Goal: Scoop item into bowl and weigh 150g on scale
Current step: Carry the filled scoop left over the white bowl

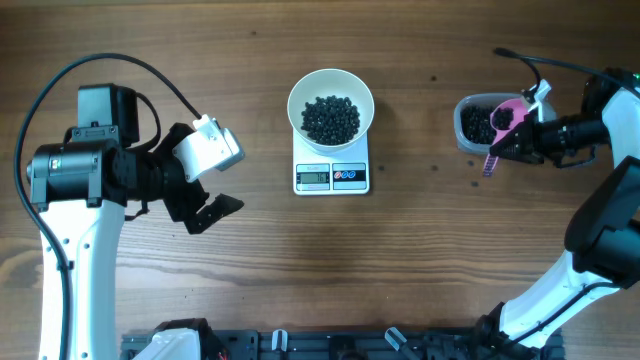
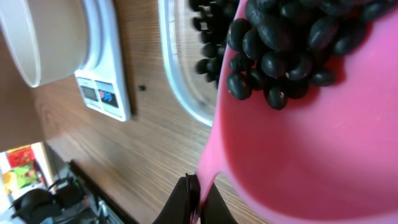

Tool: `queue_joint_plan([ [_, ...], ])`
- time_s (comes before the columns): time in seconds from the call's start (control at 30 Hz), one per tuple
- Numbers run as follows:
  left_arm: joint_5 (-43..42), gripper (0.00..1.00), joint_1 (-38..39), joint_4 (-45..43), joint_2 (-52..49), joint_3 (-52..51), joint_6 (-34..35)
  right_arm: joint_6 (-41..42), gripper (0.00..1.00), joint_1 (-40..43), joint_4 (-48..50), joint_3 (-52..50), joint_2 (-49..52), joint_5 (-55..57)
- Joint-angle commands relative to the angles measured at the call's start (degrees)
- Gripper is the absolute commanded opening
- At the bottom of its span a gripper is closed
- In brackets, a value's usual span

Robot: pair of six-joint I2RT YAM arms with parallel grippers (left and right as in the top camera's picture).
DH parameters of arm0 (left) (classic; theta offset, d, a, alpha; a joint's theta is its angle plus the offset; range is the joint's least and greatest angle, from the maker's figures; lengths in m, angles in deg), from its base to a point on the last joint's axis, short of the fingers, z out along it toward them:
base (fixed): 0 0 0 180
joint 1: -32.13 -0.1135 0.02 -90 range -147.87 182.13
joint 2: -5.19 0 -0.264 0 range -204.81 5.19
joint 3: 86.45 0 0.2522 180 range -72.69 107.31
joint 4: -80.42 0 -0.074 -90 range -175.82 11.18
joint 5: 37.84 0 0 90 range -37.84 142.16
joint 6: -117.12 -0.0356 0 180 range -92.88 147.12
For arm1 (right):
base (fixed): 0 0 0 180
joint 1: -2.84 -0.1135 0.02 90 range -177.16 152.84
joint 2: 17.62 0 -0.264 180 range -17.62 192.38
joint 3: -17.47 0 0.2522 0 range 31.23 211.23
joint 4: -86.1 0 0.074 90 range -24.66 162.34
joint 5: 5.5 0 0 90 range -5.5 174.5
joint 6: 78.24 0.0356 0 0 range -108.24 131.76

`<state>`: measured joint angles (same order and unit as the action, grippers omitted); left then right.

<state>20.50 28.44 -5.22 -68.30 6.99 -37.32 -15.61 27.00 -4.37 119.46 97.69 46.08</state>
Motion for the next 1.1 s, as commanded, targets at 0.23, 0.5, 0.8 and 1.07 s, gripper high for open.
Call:
queue_joint_plan([
  [0.23, -1.46, 1.0, -0.24, 0.02, 0.63, 1.22, -1.14, -5.7, 0.04, -0.2, -4.87, -0.48, 0.15, -10.64],
  [0.5, -1.46, 1.0, -0.24, 0.02, 0.63, 1.22, -1.16, -6.91, 0.05, -2.01, -6.88, -0.48, -5.95, -15.87],
  [0.8, -1.46, 1.0, -0.24, 0.02, 0.63, 1.22, -1.16, -2.29, 0.04, -10.86, -5.64, -0.48, -13.18, -17.86],
  [1.07, -1.46, 1.0, -0.24, 0.02, 0.63, 1.22, -1.14, 4.94, 0.04, -22.56, 0.07, -0.48, -13.53, -17.05],
])
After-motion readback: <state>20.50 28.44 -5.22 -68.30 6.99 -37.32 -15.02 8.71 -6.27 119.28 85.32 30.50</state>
